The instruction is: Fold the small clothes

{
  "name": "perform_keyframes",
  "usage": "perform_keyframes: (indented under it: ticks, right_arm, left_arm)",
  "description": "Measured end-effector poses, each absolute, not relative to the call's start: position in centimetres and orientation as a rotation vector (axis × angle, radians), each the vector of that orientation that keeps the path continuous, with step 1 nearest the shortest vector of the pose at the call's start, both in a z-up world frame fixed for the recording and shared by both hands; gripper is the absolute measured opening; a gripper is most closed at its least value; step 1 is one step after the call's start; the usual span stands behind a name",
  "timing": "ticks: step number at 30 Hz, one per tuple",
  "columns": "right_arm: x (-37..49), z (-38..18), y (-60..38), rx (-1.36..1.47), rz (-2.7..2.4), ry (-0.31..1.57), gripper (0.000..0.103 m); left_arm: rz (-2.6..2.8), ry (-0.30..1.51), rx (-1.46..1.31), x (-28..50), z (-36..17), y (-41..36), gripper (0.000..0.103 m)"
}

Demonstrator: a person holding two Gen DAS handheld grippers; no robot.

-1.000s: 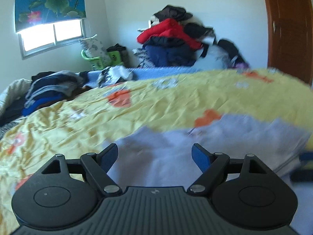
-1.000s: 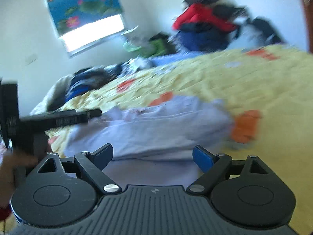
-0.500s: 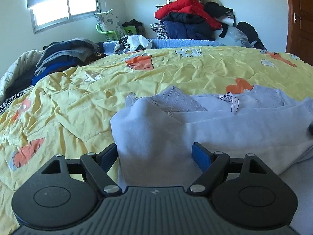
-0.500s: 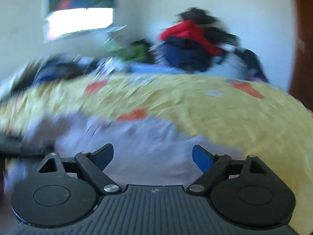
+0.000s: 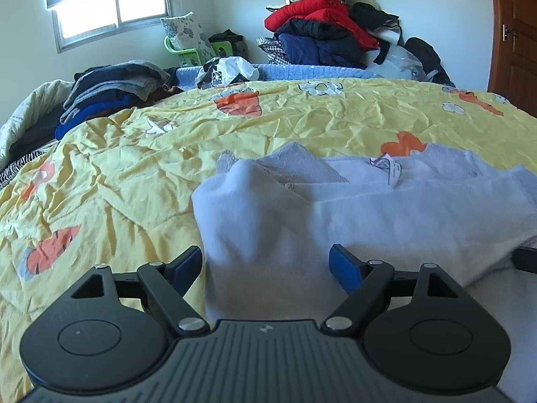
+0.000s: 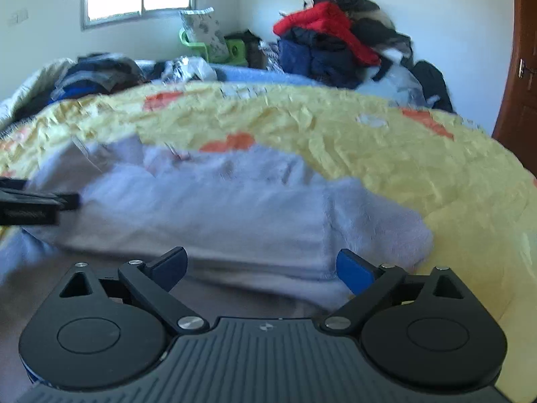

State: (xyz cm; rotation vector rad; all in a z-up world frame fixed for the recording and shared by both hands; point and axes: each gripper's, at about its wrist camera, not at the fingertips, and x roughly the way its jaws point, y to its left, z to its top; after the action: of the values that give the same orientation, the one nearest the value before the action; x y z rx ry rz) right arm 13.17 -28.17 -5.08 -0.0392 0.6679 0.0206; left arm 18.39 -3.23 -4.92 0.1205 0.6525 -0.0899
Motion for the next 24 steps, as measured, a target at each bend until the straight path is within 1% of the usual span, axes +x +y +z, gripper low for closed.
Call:
perform_keyframes:
  ticks: [4,8,14,24]
  right_arm:
    - [12.3,-5.2,-28.7,0.002,-0.032,0.671,0.096]
    - [9.9,-4.5,-28.7,0.045,-0.001,0.641,0.097]
    - [6.2,-4.2,-28.5,0.076,0.027,0.646,0.097]
    - [-0.9,-3.9,-29.6,0.157,0.082,0.661,0.097]
  left_arm:
    - [-0.104,0.647,0.121,16.6,-4.6,-2.6,0.084]
    - [-0.112,0.659,0.086,14.6,-4.4,-1.5,0.084]
    - [-0.105,0.668,0.076,11.3,-4.6,-0.2,0.085]
    - [-0.216,0.74,-0.013,3.9,-4.2,4.3,0.085]
